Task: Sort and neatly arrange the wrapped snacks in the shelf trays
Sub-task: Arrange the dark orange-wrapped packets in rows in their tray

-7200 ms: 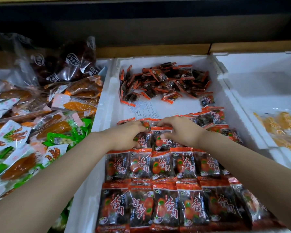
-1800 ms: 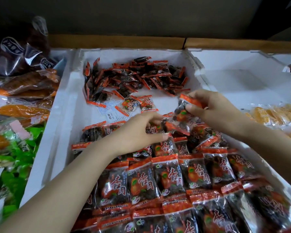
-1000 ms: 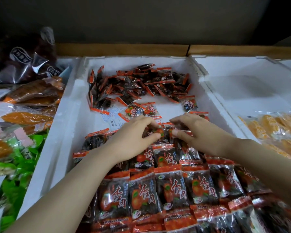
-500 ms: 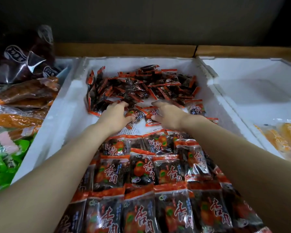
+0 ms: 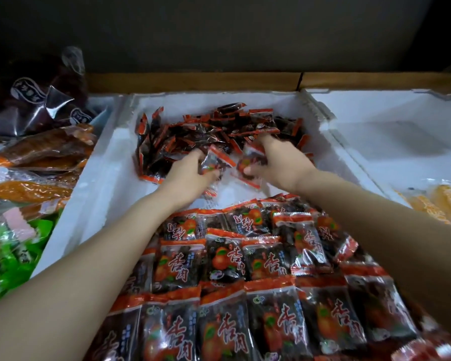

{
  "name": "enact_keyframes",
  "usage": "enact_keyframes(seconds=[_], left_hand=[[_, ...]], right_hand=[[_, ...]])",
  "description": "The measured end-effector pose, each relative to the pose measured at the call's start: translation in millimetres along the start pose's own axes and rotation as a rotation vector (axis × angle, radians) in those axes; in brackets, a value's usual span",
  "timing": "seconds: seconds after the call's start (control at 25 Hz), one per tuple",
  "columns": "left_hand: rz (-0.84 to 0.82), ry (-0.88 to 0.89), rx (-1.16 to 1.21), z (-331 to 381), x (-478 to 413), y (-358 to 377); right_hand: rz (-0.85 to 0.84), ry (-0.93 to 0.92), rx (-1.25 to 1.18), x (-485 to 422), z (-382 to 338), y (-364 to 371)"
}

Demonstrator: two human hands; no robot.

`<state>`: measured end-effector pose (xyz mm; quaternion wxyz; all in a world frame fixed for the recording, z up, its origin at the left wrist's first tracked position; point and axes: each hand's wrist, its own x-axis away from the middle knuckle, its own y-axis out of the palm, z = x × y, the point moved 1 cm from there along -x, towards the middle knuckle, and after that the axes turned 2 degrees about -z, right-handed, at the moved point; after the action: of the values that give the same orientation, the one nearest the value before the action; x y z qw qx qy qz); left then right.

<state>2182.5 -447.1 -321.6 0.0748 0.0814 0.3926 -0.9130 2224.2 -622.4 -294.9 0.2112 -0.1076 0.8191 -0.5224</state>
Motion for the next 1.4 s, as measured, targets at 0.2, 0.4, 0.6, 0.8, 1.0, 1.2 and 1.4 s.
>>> enact_keyframes(seconds=[0.2, 0.4, 0.6, 0.8, 1.0, 1.2, 1.4], left_hand=[[0.134, 0.141, 0.150, 25.7, 17.7, -8.5], [0.076, 0.185, 0.244, 70.3, 36.1, 0.8], [-0.095, 0.230, 0.214, 115.3, 60.3, 22.6], [-0.086, 0.185, 0.266, 113.4, 73.5, 26.4], [-0.101, 0.134, 0.395, 100.8, 83.4, 31.6], [-0.184, 0.129, 0.493, 107.0, 92.3, 38.2], [-0.164, 0.091, 0.572, 116.7, 95.4, 42.0]], right_hand=[[0.184, -0.018, -0.163, 52.1, 18.4, -59.2], [0.013, -0.018, -0.062, 116.8, 53.6, -101.0], [-0.176, 0.050, 0.159, 137.3, 81.0, -86.2], [-0.255, 0.053, 0.314, 137.3, 82.1, -68.9], [-0.243, -0.070, 0.469, 137.6, 79.7, -62.0], [0.014, -0.025, -0.374, 149.9, 33.3, -73.9], [0.014, -0.013, -0.317, 154.1, 8.2, -83.3]])
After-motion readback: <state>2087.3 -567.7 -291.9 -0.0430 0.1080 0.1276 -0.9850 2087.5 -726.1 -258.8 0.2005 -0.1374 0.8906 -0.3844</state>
